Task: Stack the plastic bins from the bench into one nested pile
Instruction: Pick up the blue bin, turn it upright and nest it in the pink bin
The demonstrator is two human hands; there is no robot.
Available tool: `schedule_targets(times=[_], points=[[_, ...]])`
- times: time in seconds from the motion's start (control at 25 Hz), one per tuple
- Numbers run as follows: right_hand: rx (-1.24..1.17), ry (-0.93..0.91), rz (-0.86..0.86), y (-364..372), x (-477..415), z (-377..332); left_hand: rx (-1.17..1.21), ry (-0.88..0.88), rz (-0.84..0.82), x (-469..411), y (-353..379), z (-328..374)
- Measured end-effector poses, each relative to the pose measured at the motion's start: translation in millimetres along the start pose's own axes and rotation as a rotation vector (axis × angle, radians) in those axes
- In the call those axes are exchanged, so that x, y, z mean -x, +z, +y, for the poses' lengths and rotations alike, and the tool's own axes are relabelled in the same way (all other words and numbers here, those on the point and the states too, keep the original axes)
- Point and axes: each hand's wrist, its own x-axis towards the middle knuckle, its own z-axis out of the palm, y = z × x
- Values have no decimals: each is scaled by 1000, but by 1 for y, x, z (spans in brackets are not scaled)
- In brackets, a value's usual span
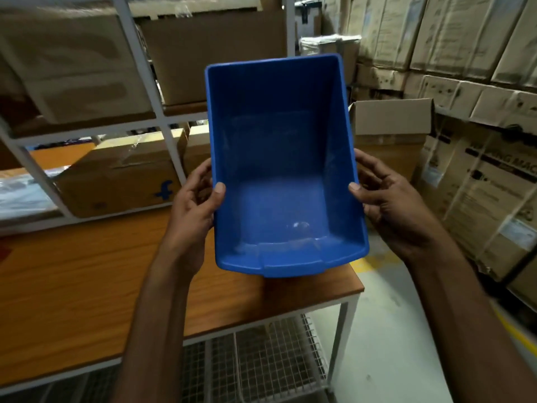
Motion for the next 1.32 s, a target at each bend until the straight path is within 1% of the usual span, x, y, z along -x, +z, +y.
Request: schedule_targets(times=[0.12, 0.2, 0.36, 0.56, 0.64, 0.8, 0.92, 1.16, 1.32], points=[[-51, -19, 4, 8, -44, 1, -7, 38, 3, -44, -3, 3], [-80, -19, 2, 11, -75, 3, -27, 27, 24, -72, -1, 3], [-96, 56, -39, 11, -136, 11, -62, -41, 125, -117, 7, -3], [-9, 189, -100, 10, -196, 29, -168, -164, 214, -158, 12, -28], [-14, 271, -85, 12, -203, 34, -162, -209, 242, -169, 11, -39], [-27, 458, -114, 3, -220, 52, -182, -298, 264, -180, 7, -67], [-3, 553, -111, 0, -232, 70, -204, -397, 264, -186, 1, -85], [35, 633, -15, -5, -243, 104, -229, -500, 258, -187, 4, -108], [64, 619, 58, -6, -240, 120, -224, -520, 259, -182, 4, -122]])
